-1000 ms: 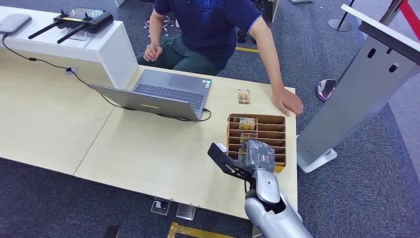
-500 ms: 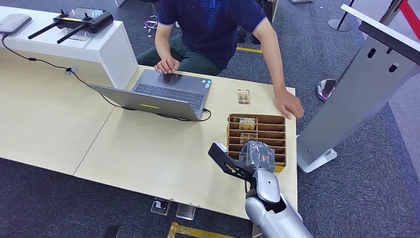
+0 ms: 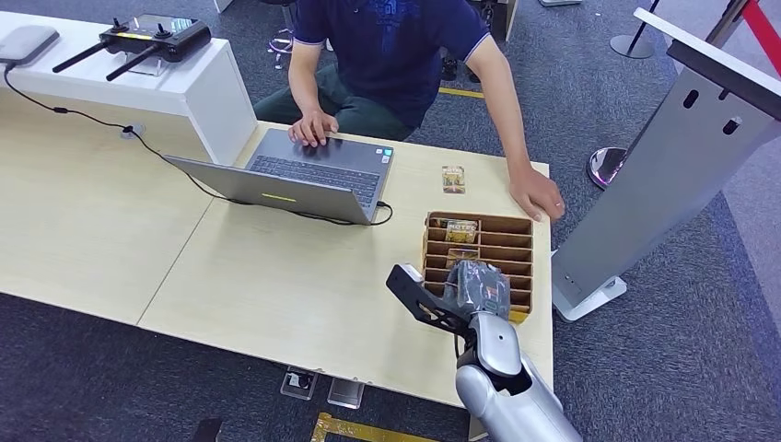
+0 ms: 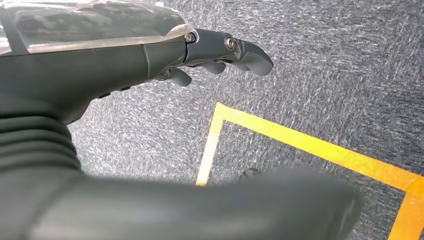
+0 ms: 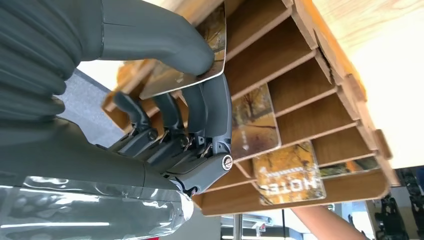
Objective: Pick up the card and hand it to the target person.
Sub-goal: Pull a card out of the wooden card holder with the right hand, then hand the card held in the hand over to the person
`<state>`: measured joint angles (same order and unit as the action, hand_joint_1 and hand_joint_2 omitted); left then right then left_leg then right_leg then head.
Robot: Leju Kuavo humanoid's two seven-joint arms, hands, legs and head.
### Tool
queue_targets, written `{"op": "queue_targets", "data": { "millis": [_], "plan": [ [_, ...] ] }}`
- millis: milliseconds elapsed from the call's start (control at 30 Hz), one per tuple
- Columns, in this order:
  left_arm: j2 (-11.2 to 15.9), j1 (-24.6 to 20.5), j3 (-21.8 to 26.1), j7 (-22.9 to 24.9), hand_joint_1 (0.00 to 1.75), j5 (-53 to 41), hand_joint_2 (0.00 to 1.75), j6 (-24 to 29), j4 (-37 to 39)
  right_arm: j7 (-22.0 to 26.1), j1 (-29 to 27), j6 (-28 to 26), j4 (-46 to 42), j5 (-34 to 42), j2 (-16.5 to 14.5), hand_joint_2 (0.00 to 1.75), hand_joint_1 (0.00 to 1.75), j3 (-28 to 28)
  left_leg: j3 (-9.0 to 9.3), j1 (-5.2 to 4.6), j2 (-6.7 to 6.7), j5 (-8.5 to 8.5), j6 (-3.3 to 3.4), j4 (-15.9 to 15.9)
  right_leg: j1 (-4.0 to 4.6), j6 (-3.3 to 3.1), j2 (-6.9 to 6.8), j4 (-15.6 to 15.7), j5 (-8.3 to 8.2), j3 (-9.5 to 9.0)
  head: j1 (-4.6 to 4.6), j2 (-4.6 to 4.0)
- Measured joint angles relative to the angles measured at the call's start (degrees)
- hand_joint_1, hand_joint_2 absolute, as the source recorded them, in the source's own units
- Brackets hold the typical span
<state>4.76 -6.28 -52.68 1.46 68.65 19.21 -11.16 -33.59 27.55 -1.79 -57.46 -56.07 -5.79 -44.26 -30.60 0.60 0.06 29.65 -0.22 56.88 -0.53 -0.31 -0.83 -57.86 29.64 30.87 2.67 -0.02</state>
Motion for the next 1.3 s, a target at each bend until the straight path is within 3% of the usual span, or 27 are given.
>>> {"op": "queue_targets", "data": {
  "millis": [367,567,900,1133,1300],
  "plan": [
    [0.0,0.0,0.0,-0.8,0.0,0.4,1.75,0.3,0.0,1.7,0.1,-1.5,-1.3,-0.3,0.2,1.75,1.73,-0.1,0.0,0.0,0.0,0.0,0.0,0.0,0.0,0.0,0.0,0.0,0.0,0.0,0.0,0.0],
    [0.0,0.1,0.0,-1.2,0.0,1.0,1.75,0.3,0.0,3.2,0.7,-2.1,-8.5,-1.8,1.6,1.75,1.73,-0.1,-0.01,0.0,0.01,0.0,0.0,0.0,0.0,0.0,0.01,0.0,0.0,0.02,0.01,0.0],
    [0.0,0.3,0.0,-1.9,0.0,0.1,1.75,-0.3,0.0,10.4,6.4,-3.8,-18.9,0.2,4.2,1.75,1.73,1.0,0.0,0.0,0.03,0.0,0.0,0.0,0.0,0.0,0.02,0.0,0.0,0.01,0.01,0.0],
    [0.0,0.2,0.0,-2.6,0.0,-1.7,1.75,-1.2,0.0,19.4,16.5,-12.8,-10.3,1.7,3.2,1.75,1.73,1.0,-0.04,0.0,0.0,-0.01,-0.01,0.0,0.0,0.0,0.01,0.0,-0.01,0.0,0.0,0.0],
    [0.0,0.1,-0.3,-2.8,0.0,-2.3,1.75,-1.3,0.0,22.2,22.5,-18.9,0.4,-0.1,0.9,1.75,1.73,0.9,-0.06,0.0,-0.02,-0.02,-0.01,0.0,0.0,0.0,-0.01,0.0,0.0,0.01,0.0,0.0]
  ]
}}
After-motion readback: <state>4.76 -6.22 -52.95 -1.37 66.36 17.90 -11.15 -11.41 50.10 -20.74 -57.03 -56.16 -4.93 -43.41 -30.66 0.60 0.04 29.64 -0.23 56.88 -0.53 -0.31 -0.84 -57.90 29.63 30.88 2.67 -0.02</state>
